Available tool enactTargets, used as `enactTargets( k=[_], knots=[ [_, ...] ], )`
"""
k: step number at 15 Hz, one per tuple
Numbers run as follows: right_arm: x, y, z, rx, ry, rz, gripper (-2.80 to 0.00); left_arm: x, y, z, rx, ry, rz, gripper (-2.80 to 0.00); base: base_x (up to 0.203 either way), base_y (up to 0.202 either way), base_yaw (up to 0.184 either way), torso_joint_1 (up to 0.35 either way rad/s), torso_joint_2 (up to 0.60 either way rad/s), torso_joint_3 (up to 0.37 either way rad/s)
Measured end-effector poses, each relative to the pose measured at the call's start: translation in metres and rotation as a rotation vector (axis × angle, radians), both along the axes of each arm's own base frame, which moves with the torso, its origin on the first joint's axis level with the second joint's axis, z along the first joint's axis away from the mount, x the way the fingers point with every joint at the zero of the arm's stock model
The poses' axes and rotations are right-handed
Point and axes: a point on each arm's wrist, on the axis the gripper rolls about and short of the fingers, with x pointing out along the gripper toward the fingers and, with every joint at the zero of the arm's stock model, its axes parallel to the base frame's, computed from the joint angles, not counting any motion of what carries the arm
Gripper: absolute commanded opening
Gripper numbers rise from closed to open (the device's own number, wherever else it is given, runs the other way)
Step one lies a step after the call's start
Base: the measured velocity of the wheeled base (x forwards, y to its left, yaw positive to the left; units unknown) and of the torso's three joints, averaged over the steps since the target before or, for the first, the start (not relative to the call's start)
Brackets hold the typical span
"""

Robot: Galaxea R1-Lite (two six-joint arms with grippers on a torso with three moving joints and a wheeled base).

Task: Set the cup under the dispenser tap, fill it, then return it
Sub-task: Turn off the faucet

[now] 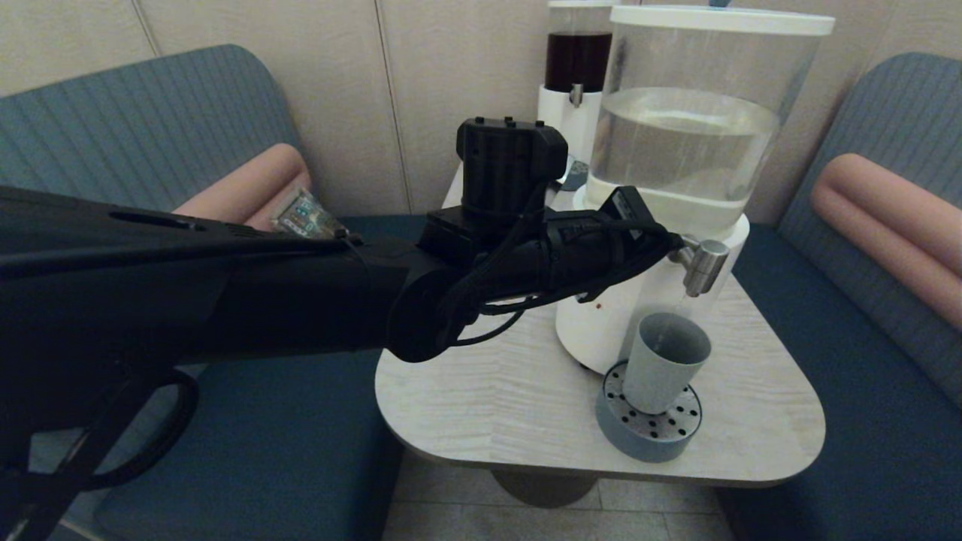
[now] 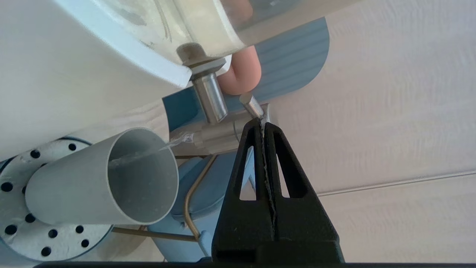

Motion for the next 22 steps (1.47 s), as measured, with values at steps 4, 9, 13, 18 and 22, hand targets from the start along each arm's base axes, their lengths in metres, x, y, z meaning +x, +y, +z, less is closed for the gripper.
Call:
enactTargets(
  k=[4,9,13,18,22],
  knots=[
    [0.000,0.000,0.000,0.000,0.000,0.000,-2.80,0.003,-0.003,-0.005,0.002,0.001,0.000,-2.80,0.000,0.000,0.000,0.000,0.00,0.000],
    [0.000,0.000,0.000,0.000,0.000,0.000,-2.80,0.008,-0.008,-0.008,-0.001,-0.002,0.000,-2.80,0.000,0.000,0.000,0.000,0.00,0.000],
    [0.000,0.000,0.000,0.000,0.000,0.000,-2.80,0.012,-0.013,-0.009,-0.004,-0.003,-0.003,-2.80,0.000,0.000,0.000,0.000,0.00,0.000],
    [0.000,0.000,0.000,0.000,0.000,0.000,-2.80,0.018,-0.019,-0.011,-0.004,-0.003,-0.003,-2.80,0.000,0.000,0.000,0.000,0.00,0.000],
    [0.000,0.000,0.000,0.000,0.000,0.000,-2.80,0.019,-0.028,-0.012,-0.006,-0.005,-0.014,-2.80,0.000,0.000,0.000,0.000,0.00,0.000]
  ],
)
